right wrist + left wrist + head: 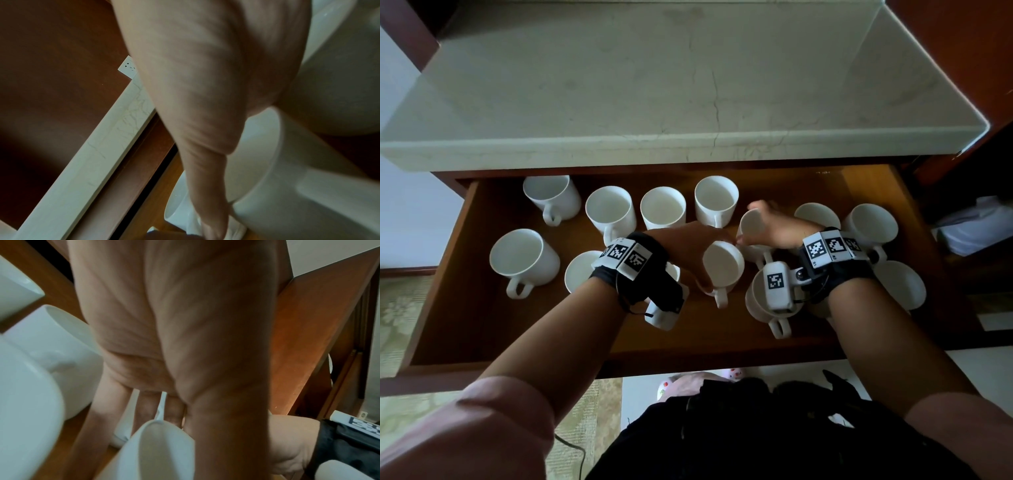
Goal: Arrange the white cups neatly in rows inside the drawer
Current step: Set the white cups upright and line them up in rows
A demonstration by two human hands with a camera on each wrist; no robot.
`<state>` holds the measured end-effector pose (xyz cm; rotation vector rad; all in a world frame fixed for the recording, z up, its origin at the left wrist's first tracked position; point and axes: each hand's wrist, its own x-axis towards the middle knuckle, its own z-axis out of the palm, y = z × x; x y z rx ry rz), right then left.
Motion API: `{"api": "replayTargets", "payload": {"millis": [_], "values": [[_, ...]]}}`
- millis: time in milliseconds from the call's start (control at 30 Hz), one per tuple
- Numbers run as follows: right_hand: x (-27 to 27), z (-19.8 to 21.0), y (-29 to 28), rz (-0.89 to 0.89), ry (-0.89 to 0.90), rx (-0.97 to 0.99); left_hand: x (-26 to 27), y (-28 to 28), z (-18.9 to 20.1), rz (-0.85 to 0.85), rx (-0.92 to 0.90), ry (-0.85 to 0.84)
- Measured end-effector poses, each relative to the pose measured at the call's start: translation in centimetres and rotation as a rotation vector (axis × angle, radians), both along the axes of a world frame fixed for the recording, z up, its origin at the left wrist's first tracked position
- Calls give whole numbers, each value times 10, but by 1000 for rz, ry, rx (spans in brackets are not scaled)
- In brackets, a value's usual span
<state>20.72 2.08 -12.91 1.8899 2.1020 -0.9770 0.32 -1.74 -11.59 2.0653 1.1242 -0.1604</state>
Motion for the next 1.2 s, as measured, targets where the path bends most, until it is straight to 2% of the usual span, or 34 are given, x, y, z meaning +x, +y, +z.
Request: {"api": "replayTargets", "payload": {"millis": [500,667,800,900,1200], "values": [[0,1,0,26,-15,-6,-3,-5,-3,-32,-89,13],[2,2,-2,24,7,-2,-8,-3,-7,1,-221,-2],[1,4,-3,26,9,10,-6,-2,-1,60,-249,-6],[1,6,-5,30,8,20,-6,1,-5,115,-220,-33],[1,8,-7,37,7,28,-5,2,-4,49,-218,-37]]}}
